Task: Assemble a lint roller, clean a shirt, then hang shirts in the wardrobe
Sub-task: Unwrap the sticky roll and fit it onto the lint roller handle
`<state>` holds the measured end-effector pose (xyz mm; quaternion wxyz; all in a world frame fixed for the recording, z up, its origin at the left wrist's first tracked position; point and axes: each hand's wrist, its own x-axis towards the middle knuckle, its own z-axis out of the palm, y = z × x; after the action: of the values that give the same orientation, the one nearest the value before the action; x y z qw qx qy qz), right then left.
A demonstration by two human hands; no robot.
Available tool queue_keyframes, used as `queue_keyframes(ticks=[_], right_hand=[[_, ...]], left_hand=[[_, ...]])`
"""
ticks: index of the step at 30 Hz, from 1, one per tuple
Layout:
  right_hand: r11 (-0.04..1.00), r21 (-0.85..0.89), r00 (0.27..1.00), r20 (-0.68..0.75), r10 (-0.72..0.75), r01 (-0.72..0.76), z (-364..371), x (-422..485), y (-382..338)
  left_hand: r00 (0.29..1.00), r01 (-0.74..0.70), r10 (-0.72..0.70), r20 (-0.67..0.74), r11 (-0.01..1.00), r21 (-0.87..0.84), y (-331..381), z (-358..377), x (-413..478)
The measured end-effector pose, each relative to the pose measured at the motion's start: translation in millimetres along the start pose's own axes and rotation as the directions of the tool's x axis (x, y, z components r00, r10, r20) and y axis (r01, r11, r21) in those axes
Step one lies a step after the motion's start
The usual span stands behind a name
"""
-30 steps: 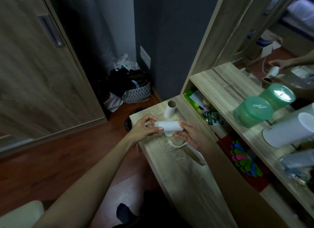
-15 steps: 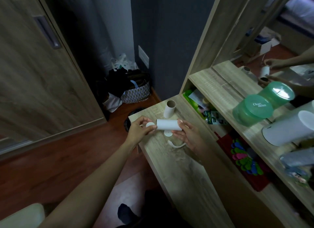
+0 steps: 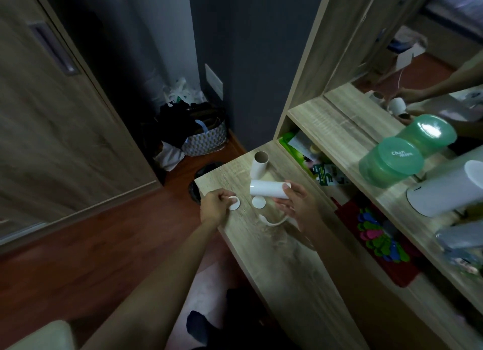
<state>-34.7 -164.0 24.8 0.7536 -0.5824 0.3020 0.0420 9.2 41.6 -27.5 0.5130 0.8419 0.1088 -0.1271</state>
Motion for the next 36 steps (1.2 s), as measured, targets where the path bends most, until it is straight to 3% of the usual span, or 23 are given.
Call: queue_keyframes(ticks=[5, 13, 19, 23, 27, 29, 31, 34, 36], right_hand=[[1.0, -0.028, 1.0, 0.004, -0.014, 0.014, 0, -4, -2], [0.999, -0.039, 1.0, -0.008, -0.017, 0.017, 10, -14, 0], [1.0, -0.002, 0.986, 0.162, -0.026, 0.027, 50, -28, -8], [0.988, -0.045, 0.972, 0.187, -0.139, 0.15, 86, -23, 2], [0.978, -0.131, 0.969, 0.21, -0.132, 0.162, 120, -10, 7], [0.907, -0.312, 0.947, 0.242, -0.212, 0.282, 135, 8, 11], [0.755, -0.511, 0.907, 0.312, -0.283, 0.411, 150, 37, 17], [0.381, -0.763, 0.85, 0.428, -0.307, 0.522, 170, 90, 33], [0.118, -0.852, 0.845, 0.471, -0.253, 0.51, 177, 121, 46]], left_hand=[[0.999, -0.031, 0.033, 0.028, 0.998, -0.053, -9, 1, 3], [0.982, -0.12, 0.16, 0.096, 0.937, -0.327, 8, -21, -5], [0.925, -0.071, 0.234, 0.298, 0.88, -0.47, 23, -58, -14], [0.932, -0.107, 0.263, 0.248, 0.856, -0.505, 24, -84, -12], [0.97, -0.095, 0.204, 0.133, 0.821, -0.563, 6, -109, 6], [0.99, -0.08, 0.135, 0.048, 0.799, -0.596, -8, -121, 21], [0.998, -0.068, 0.063, -0.031, 0.774, -0.63, -26, -132, 39], [0.991, -0.066, -0.025, -0.131, 0.761, -0.645, -56, -139, 74], [0.983, -0.05, -0.077, -0.167, 0.763, -0.644, -75, -138, 97]])
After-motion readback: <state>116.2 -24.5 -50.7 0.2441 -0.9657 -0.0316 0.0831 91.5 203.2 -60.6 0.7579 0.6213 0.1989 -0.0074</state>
